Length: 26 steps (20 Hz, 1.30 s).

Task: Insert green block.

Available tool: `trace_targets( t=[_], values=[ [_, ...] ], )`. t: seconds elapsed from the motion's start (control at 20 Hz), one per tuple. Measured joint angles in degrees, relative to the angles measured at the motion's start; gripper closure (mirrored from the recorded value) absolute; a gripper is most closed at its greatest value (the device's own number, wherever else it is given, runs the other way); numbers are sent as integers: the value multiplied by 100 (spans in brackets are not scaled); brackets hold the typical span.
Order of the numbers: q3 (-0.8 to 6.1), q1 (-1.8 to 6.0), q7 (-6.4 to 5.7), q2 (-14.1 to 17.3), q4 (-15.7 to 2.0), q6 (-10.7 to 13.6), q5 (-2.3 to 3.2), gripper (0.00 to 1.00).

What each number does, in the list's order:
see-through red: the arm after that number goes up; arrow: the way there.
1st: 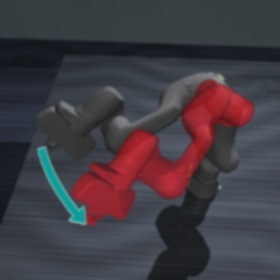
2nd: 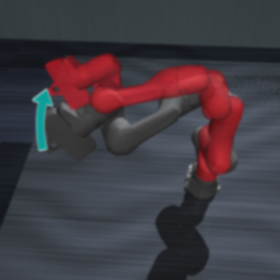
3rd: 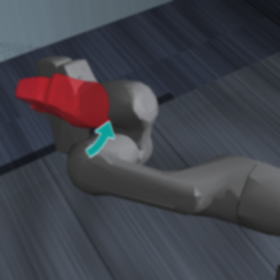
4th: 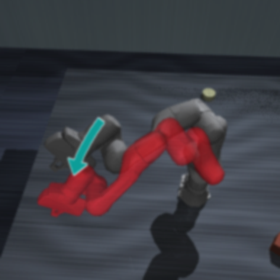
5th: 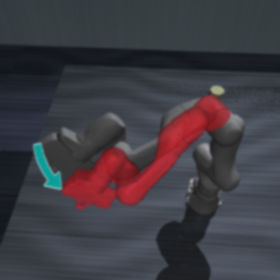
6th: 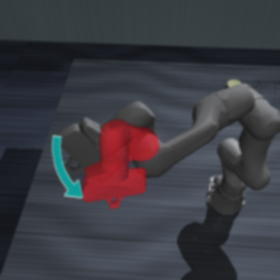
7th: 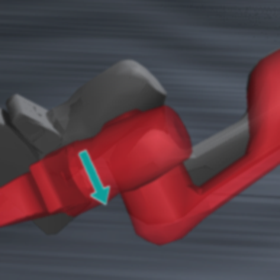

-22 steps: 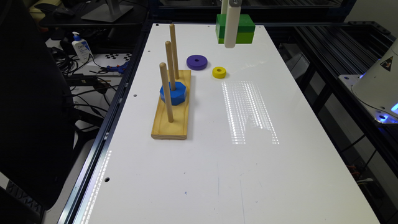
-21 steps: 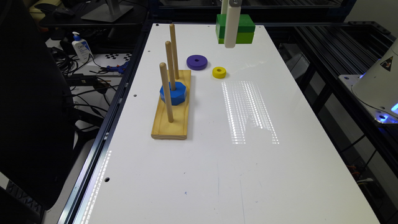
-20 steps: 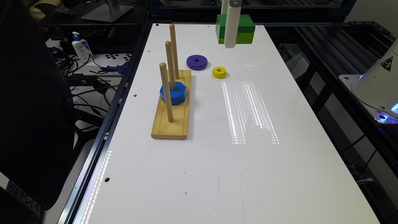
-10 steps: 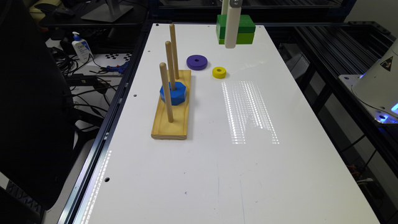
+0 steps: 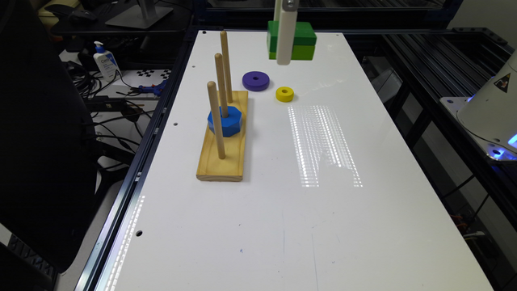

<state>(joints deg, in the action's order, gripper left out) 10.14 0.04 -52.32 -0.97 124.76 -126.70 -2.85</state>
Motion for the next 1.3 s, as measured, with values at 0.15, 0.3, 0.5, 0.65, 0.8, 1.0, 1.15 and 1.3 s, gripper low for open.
trace_targets(
  t=[0.15, 0.3, 0.5, 0.65, 0.8, 1.0, 1.15, 1.3],
  values=[
    [7, -2, 0, 44, -51, 0, 0, 100],
    [13, -2, 0, 66, -85, -6, 0, 100],
    [21, -2, 0, 127, -154, -6, 0, 100],
    [27, -2, 0, 185, -231, -6, 0, 100],
    [27, -2, 0, 318, -385, -6, 4, 100],
    [27, -1, 0, 570, -657, -2, 20, 100],
    [26, 3, -1, 748, -881, -1, 47, 100],
    [25, 3, -2, 1051, -1244, 25, 95, 100]
  ],
)
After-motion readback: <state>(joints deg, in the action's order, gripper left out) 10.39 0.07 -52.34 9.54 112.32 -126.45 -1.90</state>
